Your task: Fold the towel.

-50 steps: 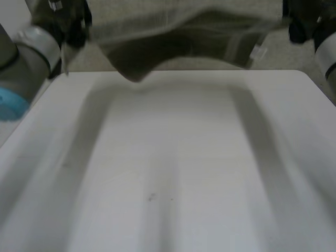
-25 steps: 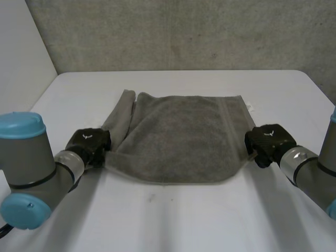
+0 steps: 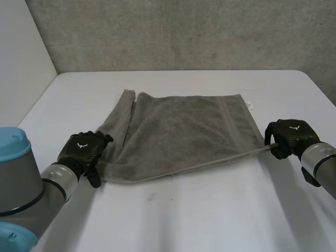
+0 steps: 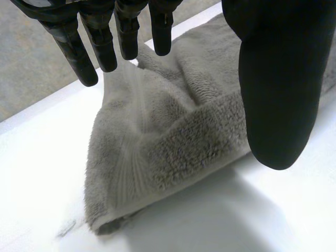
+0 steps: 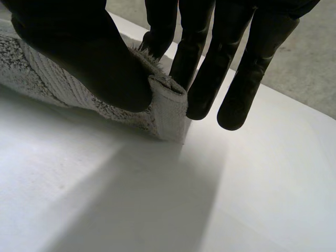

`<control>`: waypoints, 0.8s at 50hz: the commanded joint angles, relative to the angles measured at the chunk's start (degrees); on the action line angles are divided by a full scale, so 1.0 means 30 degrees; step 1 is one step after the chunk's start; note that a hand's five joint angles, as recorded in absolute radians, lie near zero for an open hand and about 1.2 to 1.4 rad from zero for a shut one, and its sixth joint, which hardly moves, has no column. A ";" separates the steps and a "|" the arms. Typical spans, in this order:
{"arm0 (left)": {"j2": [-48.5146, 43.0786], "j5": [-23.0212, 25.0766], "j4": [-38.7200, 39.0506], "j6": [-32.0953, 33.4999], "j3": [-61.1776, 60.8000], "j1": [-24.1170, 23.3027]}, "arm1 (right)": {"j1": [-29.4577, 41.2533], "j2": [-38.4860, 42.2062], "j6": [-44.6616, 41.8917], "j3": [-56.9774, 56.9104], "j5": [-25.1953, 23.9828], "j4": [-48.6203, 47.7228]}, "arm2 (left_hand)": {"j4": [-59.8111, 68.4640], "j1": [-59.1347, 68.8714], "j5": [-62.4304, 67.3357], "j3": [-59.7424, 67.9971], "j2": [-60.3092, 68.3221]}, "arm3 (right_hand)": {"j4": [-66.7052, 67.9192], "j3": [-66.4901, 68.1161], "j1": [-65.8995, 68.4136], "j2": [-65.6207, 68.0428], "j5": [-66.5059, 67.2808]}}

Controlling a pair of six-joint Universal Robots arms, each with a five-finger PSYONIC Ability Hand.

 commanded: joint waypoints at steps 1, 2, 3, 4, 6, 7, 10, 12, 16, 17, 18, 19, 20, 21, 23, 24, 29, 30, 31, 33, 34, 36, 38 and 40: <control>-0.0056 0.0032 0.1829 0.0125 -0.1259 0.0932 | -0.0179 0.0030 0.0027 0.0015 0.0000 -0.0026 | 0.0350 0.0217 0.0369 0.0324 0.0361 | 0.3817 0.3880 0.0430 0.3871 0.4316; -0.0143 0.0032 0.2061 0.0212 -0.1491 0.1338 | -0.0179 0.0030 0.0027 0.0015 0.0001 -0.0026 | 0.0350 0.0217 0.0369 0.0324 0.0361 | 0.3817 0.3880 0.0430 0.3871 0.4316; -0.0144 0.0032 0.2063 0.0213 -0.1493 0.1342 | -0.0179 0.0030 0.0027 0.0044 0.0001 -0.0026 | 0.0350 0.0217 0.0369 0.0324 0.0361 | 0.3817 0.3880 0.0430 0.3871 0.4316; -0.0318 0.0061 0.2266 0.0329 -0.1667 0.1574 | -0.0179 0.0030 0.0027 0.0044 0.0001 -0.0026 | 0.0295 0.0162 0.0314 0.0269 0.0305 | 0.3817 0.3880 0.0430 0.3871 0.4316; -0.0525 0.0061 0.2502 0.0535 -0.1757 0.1723 | -0.0179 0.0030 0.0027 0.0044 0.0001 -0.0026 | 0.0294 0.0161 0.0313 0.0268 0.0305 | 0.3817 0.3880 0.0430 0.3871 0.4316; -0.0757 0.0061 0.2764 0.0767 -0.1815 0.1839 | -0.0179 0.0030 0.0027 0.0044 0.0001 -0.0055 | 0.0294 0.0161 0.0313 0.0268 0.0305 | 0.3817 0.3880 0.0430 0.3871 0.4316; -0.1080 0.0061 0.3465 0.1294 -0.1845 0.1927 | -0.0208 0.0030 0.0027 0.0015 0.0001 -0.0056 | 0.0238 0.0105 0.0257 0.0212 0.0249 | 0.3817 0.3880 0.0430 0.3871 0.4316; -0.1257 0.0061 0.3938 0.1531 -0.1845 0.2104 | -0.0208 0.0030 0.0027 -0.0043 0.0001 -0.0056 | 0.0294 0.0161 0.0313 0.0268 0.0305 | 0.3817 0.3880 0.0430 0.3871 0.4316; -0.1841 0.0090 0.5106 0.1940 -0.1845 0.2659 | -0.0384 0.0060 0.0027 -0.0073 0.0030 -0.0114 | 0.0406 0.0273 0.0425 0.0380 0.0416 | 0.3817 0.3880 0.0430 0.3871 0.4316; -0.1843 0.0090 0.5110 0.1941 -0.1845 0.2660 | -0.0500 0.0031 0.0027 -0.0073 0.0030 -0.0172 | 0.0406 0.0273 0.0425 0.0380 0.0417 | 0.3817 0.3880 0.0430 0.3871 0.4316; -0.2017 0.0090 0.5400 0.2057 -0.1816 0.2718 | -0.0559 0.0030 0.0027 -0.0073 0.0030 -0.0231 | 0.0406 0.0273 0.0425 0.0380 0.0417 | 0.3817 0.3880 0.0430 0.3871 0.4316; -0.2164 0.0090 0.5548 0.2145 -0.1757 0.2719 | -0.0560 0.0030 0.0027 -0.0073 0.0030 -0.0231 | 0.0351 0.0218 0.0370 0.0325 0.0361 | 0.3817 0.3880 0.0430 0.3871 0.4316; -0.2166 0.0090 0.5549 0.2146 -0.1757 0.2719 | -0.0618 0.0030 0.0027 -0.0073 0.0030 -0.0260 | 0.0350 0.0217 0.0369 0.0324 0.0361 | 0.3817 0.3880 0.0430 0.3871 0.4316; -0.2369 0.0090 0.5694 0.2175 -0.1670 0.2748 | -0.0618 0.0030 0.0027 -0.0073 0.0030 -0.0261 | 0.0350 0.0217 0.0369 0.0324 0.0361 | 0.3817 0.3880 0.0430 0.3871 0.4316; -0.2487 0.0090 0.5783 0.2204 -0.1611 0.2748 | -0.0648 0.0030 0.0057 -0.0073 0.0030 -0.0407 | 0.0406 0.0273 0.0425 0.0380 0.0416 | 0.3817 0.3880 0.0430 0.3871 0.4316; -0.2575 0.0061 0.5900 0.2205 -0.1552 0.2748 | -0.0648 0.0030 0.0057 -0.0073 0.0030 -0.0407 | 0.0406 0.0273 0.0425 0.0380 0.0417 | 0.3817 0.3880 0.0430 0.3871 0.4316; -0.3043 0.3108 0.6135 0.1209 -0.0996 0.3481 | -0.0589 0.0265 -0.0148 -0.0044 0.0001 -0.0554 | 0.6294 0.6161 0.6313 0.6268 0.6304 | 0.3817 0.3880 0.0430 0.3871 0.4316; -0.3102 0.3108 0.6164 0.1238 -0.0850 0.3481 | -0.0589 0.0265 -0.0148 -0.0043 0.0001 -0.0554 | 0.6349 0.6216 0.6368 0.6323 0.6360 | 0.3817 0.3880 0.0430 0.3871 0.4316; -0.3103 0.3108 0.6165 0.1238 -0.0849 0.3481 | -0.0589 0.0265 -0.0148 -0.0043 0.0001 -0.0554 | 0.6350 0.6217 0.6369 0.6324 0.6360 | 0.3817 0.3880 0.0430 0.3871 0.4316; -0.3423 0.2904 0.6223 0.1267 -0.0499 0.3510 | -0.0589 0.0265 -0.0177 -0.0043 0.0001 -0.0554 | 0.7072 0.6940 0.7092 0.7046 0.7083 | 0.3817 0.3880 0.0430 0.3871 0.4316; -0.3425 0.2903 0.6223 0.1267 -0.0497 0.3510 | -0.0589 0.0265 -0.0178 -0.0043 0.0001 -0.0554 | 0.7079 0.6946 0.7098 0.7053 0.7089 | 0.3817 0.3880 0.0430 0.3871 0.4316; -0.3660 0.2815 0.6282 0.1267 -0.0263 0.3539 | -0.0589 0.0265 -0.0178 -0.0072 0.0001 -0.0554 | 0.8985 0.8852 0.9004 0.8959 0.8996 | 0.3817 0.3880 0.0430 0.3871 0.4316; -0.3748 0.2727 0.6282 0.1238 -0.0028 0.3598 | -0.0589 0.0265 -0.0178 -0.0073 0.0001 -0.0554 | 1.1900 1.1768 1.1920 1.1874 1.1911 | 0.3817 0.3880 0.0430 0.3871 0.4316; -0.3835 0.2377 0.6398 0.1325 0.0060 0.3860 | -0.0589 0.0265 -0.0207 -0.0073 -0.0028 -0.0554 | 1.9434 1.9302 1.9454 1.9409 1.9445 | 0.3817 0.3880 0.0430 0.3871 0.4316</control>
